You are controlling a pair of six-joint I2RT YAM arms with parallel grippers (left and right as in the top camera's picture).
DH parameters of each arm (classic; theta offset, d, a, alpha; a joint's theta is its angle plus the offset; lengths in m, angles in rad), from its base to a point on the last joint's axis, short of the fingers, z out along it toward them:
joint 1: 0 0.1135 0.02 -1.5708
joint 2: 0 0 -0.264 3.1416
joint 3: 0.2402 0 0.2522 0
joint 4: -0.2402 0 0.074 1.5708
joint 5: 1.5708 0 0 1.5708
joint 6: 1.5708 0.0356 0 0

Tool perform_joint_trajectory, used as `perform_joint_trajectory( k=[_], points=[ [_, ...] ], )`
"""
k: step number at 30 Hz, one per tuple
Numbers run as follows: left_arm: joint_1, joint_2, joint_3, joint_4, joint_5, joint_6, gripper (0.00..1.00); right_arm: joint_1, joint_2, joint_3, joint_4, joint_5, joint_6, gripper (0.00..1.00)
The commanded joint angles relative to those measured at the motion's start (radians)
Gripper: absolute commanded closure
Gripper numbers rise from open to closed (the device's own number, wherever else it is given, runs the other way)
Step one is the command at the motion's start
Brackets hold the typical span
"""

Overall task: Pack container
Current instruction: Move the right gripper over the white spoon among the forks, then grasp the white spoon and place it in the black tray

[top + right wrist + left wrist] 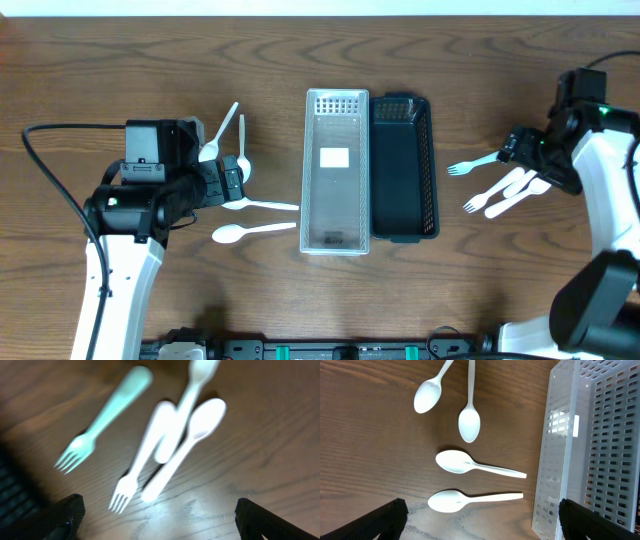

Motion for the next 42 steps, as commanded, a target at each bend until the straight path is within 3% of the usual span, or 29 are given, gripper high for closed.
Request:
perform_joint_trajectory(
  k=[1, 12, 21, 30, 33, 36, 42],
  points=[
    [0.004, 0.012, 0.015, -0.003, -0.013, 0.011, 0.02, -0.049, 0.048, 0.002, 0.004, 0.015, 0.077, 0.01],
    [0.004, 0.018, 0.015, -0.002, -0.013, 0.011, 0.02, -0.112, 0.121, -0.159, 0.17, -0.038, 0.142, 0.05],
    [0.004, 0.018, 0.015, -0.002, -0.013, 0.011, 0.02, -0.113, 0.121, -0.301, 0.294, 0.003, 0.246, 0.28],
    [0.004, 0.018, 0.015, -0.002, -0.013, 0.011, 0.02, -0.113, 0.121, -0.367, 0.348, 0.004, 0.249, 0.43],
    [0.004, 0.018, 0.015, -0.002, -0.013, 0.011, 0.02, -0.113, 0.121, -0.377, 0.352, 0.004, 0.249, 0.61],
    [0.004, 0.018, 0.015, -0.002, -0.013, 0.011, 0.02, -0.113, 0.121, -0.377, 0.351, 0.004, 0.249, 0.87],
    [0.004, 0.018, 0.015, -0.002, -0.013, 0.011, 0.02, -0.112, 0.085, -0.372, 0.31, 0.004, 0.249, 0.95]
  ],
)
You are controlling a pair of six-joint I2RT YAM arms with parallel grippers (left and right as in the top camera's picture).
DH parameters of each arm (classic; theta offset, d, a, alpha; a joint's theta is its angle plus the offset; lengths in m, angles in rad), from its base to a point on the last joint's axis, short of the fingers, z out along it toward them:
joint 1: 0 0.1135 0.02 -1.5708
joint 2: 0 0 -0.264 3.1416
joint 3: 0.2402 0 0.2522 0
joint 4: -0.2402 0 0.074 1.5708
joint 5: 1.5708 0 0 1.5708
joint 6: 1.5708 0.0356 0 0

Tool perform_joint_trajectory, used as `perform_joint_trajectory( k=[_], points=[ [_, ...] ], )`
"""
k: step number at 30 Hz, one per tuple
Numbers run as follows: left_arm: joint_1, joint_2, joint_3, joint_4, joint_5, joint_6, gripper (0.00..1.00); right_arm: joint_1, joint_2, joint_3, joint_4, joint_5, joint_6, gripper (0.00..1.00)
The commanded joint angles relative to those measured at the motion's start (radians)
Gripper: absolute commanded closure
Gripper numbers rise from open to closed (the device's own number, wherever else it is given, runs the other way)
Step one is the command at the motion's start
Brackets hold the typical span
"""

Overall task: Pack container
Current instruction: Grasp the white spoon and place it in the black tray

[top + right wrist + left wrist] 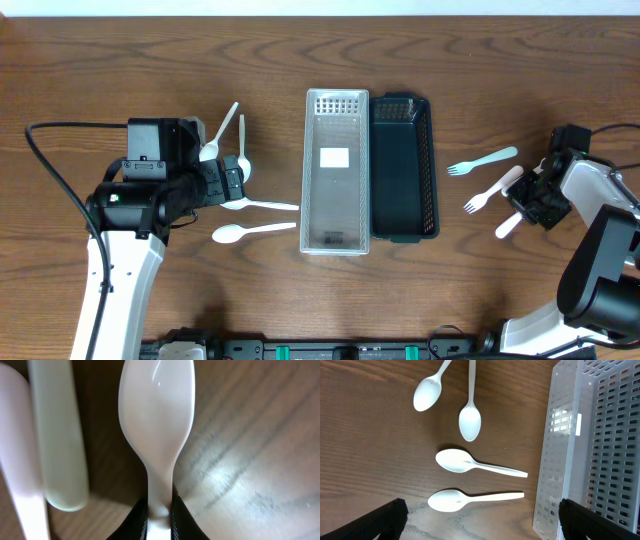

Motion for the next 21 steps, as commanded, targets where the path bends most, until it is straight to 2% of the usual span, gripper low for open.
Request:
perform_joint_trajectory(
  k=[1, 5, 8, 10, 14, 17, 21],
  points=[
    [0.004, 0.006, 0.015, -0.002, -0.013, 0.011, 0.02, -0.003, -0.04, -0.019, -0.031, 0.015, 0.002, 0.96],
    [0.004, 0.006, 0.015, -0.002, -0.013, 0.011, 0.02, 0.019, -0.196, 0.004, -0.06, -0.003, -0.037, 0.96],
    [0.004, 0.006, 0.015, -0.002, -0.013, 0.011, 0.02, 0.066, -0.364, 0.037, -0.056, -0.106, -0.131, 0.95],
    [0.004, 0.006, 0.015, -0.002, -0.013, 0.011, 0.02, 0.131, -0.5, 0.069, -0.034, -0.18, -0.182, 0.94],
    [0.004, 0.006, 0.015, -0.002, -0.013, 0.011, 0.02, 0.259, -0.651, 0.083, 0.037, -0.236, -0.194, 0.99],
    [0.004, 0.006, 0.015, -0.002, -0.013, 0.011, 0.02, 0.389, -0.701, 0.083, 0.075, -0.248, -0.192, 0.99],
    [0.004, 0.006, 0.015, -0.002, -0.013, 0.011, 0.02, 0.543, -0.661, 0.069, 0.114, -0.241, -0.171, 0.99]
  ],
)
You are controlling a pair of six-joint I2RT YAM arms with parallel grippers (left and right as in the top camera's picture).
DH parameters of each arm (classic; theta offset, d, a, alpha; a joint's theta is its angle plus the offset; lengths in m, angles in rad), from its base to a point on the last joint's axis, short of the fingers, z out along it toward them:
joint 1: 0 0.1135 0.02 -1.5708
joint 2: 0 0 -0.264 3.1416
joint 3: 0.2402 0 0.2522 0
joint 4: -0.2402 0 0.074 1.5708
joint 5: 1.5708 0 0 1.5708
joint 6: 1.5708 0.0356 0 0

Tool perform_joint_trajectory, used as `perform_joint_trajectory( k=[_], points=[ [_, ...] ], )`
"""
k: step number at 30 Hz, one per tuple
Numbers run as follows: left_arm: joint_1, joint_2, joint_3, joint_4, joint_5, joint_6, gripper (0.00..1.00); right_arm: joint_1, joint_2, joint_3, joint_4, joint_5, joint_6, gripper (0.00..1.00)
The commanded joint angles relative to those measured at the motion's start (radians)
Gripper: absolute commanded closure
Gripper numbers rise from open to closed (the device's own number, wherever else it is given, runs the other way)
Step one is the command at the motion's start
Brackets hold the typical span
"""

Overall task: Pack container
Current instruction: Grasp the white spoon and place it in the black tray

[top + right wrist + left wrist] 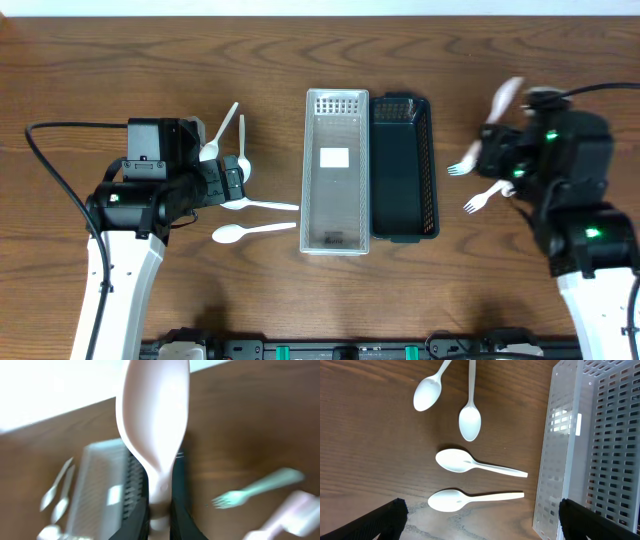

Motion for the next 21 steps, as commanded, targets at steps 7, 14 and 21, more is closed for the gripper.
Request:
perform_joint_trajectory(
  k=[7, 14, 21],
  points=[
    [0.004, 0.005, 0.015, -0.002, -0.013, 0.011, 0.02, 0.231, 0.311, -0.032, 0.036, 0.174, 0.106, 0.99],
    [0.004, 0.005, 0.015, -0.003, -0.013, 0.011, 0.02, 0.236, 0.536, -0.032, 0.098, 0.097, 0.103, 0.99],
    [0.004, 0.005, 0.015, -0.002, -0.013, 0.011, 0.02, 0.233, 0.428, 0.048, 0.066, 0.065, 0.018, 0.48]
  ],
)
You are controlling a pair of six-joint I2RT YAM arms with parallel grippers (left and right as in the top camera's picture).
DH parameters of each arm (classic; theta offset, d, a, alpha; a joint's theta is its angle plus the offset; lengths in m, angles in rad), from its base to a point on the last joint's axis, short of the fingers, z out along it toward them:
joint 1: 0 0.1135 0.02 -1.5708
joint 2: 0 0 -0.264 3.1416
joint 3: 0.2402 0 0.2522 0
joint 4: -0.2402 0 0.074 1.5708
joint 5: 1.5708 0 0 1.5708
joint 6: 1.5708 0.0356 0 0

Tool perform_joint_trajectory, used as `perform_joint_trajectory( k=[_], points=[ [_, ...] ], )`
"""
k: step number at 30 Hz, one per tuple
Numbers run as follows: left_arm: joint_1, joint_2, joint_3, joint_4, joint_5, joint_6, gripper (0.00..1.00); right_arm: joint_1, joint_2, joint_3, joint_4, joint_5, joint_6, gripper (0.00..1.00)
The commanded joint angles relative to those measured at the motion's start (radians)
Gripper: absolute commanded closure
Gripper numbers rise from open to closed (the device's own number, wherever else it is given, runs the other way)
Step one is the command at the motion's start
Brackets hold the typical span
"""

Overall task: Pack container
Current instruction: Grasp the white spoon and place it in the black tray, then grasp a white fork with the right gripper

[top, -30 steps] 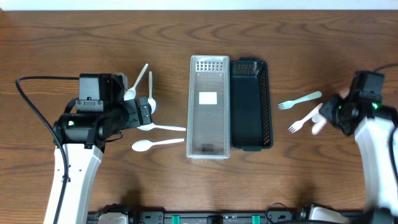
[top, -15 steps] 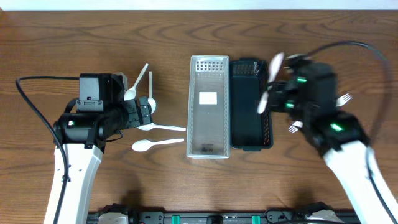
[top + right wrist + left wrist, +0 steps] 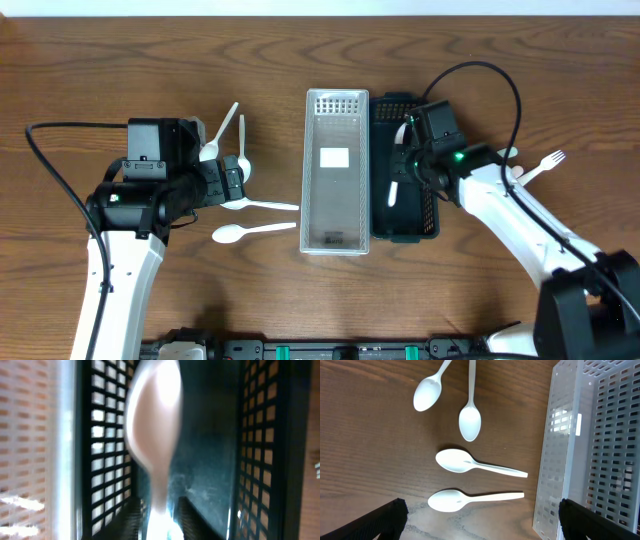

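A white plastic utensil [image 3: 152, 445] with a rounded end hangs blurred inside the dark mesh basket [image 3: 260, 435]. My right gripper [image 3: 161, 520] is low in that basket, and its fingers stand apart on either side of the handle with a gap on each side. From overhead the utensil [image 3: 393, 192] lies lengthwise along the dark basket's [image 3: 431, 190] left side, under the right gripper [image 3: 405, 165]. The clear basket [image 3: 306, 170] adjoins it on the left. My left gripper [image 3: 480, 522] is open above several white spoons [image 3: 470, 465].
A white fork [image 3: 545, 162] lies on the table right of the right arm. The spoons [image 3: 255, 232] lie between the left arm and the clear basket [image 3: 570, 460]. A black cable loops over the right arm.
My right gripper has moved from high above the forks' area to low inside the dark basket. Its fingers have parted from the white utensil. The left arm has not moved.
My right gripper first hovered open over three utensils at the table's right. Then it was shut on the white one at table level, then held it high in the air. Now it is in the dark basket with its fingers apart. The left arm stayed over the spoons throughout.
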Motion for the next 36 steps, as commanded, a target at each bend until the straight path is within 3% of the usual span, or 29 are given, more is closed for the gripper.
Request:
perform_joint_trajectory(
  k=[1, 5, 11, 17, 23, 36],
  points=[
    [0.004, 0.005, 0.015, -0.002, -0.013, 0.011, 0.02, 0.001, -0.121, 0.083, -0.023, 0.025, -0.045, 0.43],
    [0.004, 0.005, 0.015, -0.002, -0.013, 0.011, 0.02, -0.037, -0.245, 0.113, -0.088, 0.216, -0.044, 0.29],
    [0.004, 0.005, 0.015, -0.002, -0.013, 0.011, 0.02, -0.18, -0.307, 0.11, -0.233, 0.396, 0.006, 0.29],
    [0.004, 0.005, 0.015, -0.002, -0.013, 0.011, 0.02, -0.344, -0.213, 0.037, -0.328, 0.392, 0.127, 0.3],
    [0.004, 0.005, 0.015, -0.002, -0.013, 0.011, 0.02, -0.439, -0.065, -0.02, -0.238, 0.26, 0.154, 0.37],
    [0.004, 0.005, 0.015, -0.002, -0.013, 0.011, 0.02, -0.454, 0.124, -0.02, -0.153, 0.196, 0.265, 0.4]
  ],
)
